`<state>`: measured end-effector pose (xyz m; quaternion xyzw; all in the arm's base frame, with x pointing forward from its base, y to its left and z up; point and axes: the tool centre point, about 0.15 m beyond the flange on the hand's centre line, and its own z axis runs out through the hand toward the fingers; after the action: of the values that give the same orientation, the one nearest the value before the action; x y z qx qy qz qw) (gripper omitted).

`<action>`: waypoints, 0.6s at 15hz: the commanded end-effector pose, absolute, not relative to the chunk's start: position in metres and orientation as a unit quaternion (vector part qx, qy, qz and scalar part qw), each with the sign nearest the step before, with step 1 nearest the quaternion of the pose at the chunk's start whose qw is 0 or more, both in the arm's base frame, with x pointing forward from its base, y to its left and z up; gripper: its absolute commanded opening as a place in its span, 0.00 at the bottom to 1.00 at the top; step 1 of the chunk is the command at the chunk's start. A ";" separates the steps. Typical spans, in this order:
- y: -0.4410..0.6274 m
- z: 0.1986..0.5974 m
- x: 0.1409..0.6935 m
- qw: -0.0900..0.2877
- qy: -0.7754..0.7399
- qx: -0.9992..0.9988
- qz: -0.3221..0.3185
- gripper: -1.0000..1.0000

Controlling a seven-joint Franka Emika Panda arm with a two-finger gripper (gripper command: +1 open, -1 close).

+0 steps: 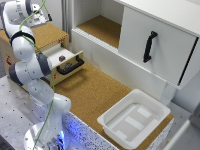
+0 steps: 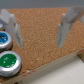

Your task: Turn off the green led light

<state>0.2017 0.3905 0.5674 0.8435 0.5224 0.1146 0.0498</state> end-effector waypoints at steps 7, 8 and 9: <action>0.391 0.569 0.202 0.049 0.522 0.843 0.116 1.00; 0.384 0.569 0.207 0.042 0.514 0.849 0.113 1.00; 0.376 0.570 0.213 0.040 0.501 0.857 0.114 1.00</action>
<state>0.2026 0.3906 0.5687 0.8436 0.5219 0.1159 0.0493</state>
